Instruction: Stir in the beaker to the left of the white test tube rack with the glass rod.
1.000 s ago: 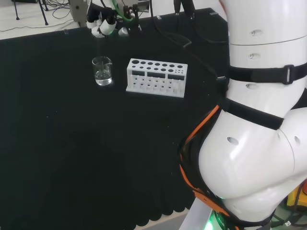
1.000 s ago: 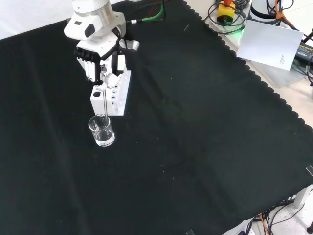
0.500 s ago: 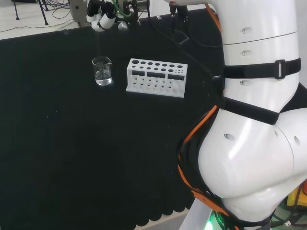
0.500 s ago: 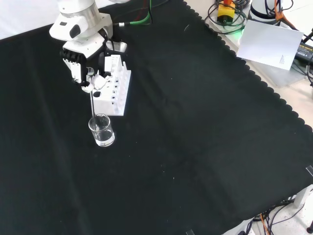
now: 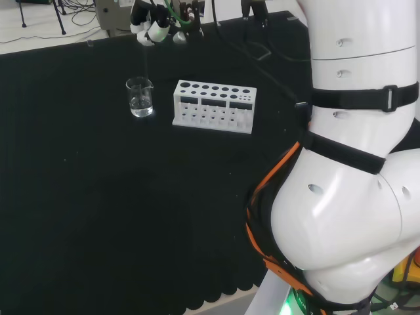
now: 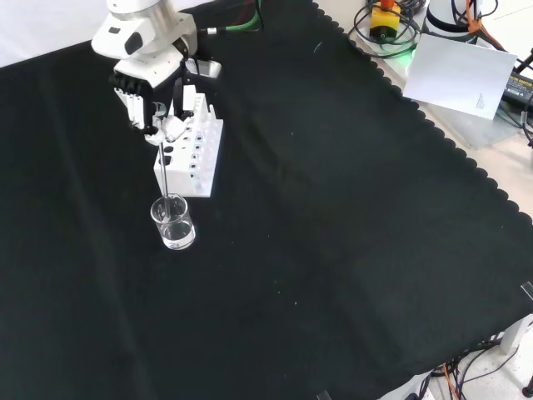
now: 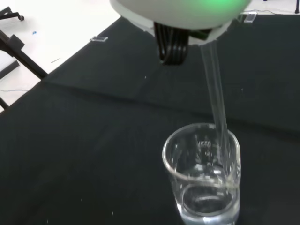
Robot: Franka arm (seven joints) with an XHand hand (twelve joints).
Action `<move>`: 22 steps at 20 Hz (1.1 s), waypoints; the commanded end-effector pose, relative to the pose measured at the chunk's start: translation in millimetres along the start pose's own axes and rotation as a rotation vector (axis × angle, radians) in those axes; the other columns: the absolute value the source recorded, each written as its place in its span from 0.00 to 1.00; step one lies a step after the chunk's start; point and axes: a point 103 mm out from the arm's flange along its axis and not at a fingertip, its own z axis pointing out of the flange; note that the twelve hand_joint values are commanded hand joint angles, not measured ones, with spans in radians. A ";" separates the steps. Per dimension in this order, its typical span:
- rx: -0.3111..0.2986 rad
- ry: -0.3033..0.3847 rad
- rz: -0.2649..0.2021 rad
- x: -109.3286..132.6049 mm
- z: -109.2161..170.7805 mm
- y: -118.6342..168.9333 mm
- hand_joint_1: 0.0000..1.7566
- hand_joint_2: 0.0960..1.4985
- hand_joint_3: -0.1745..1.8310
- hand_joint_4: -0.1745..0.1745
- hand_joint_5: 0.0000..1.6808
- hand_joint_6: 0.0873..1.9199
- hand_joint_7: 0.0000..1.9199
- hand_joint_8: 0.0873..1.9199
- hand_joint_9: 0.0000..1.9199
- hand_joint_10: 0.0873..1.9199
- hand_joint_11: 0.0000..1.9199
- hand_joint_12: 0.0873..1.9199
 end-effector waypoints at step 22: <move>0.008 0.017 0.012 -19.4 8.2 20.7 0.75 0.39 0.48 0.00 0.70 0.29 0.63 0.56 0.90 0.42 0.90 0.41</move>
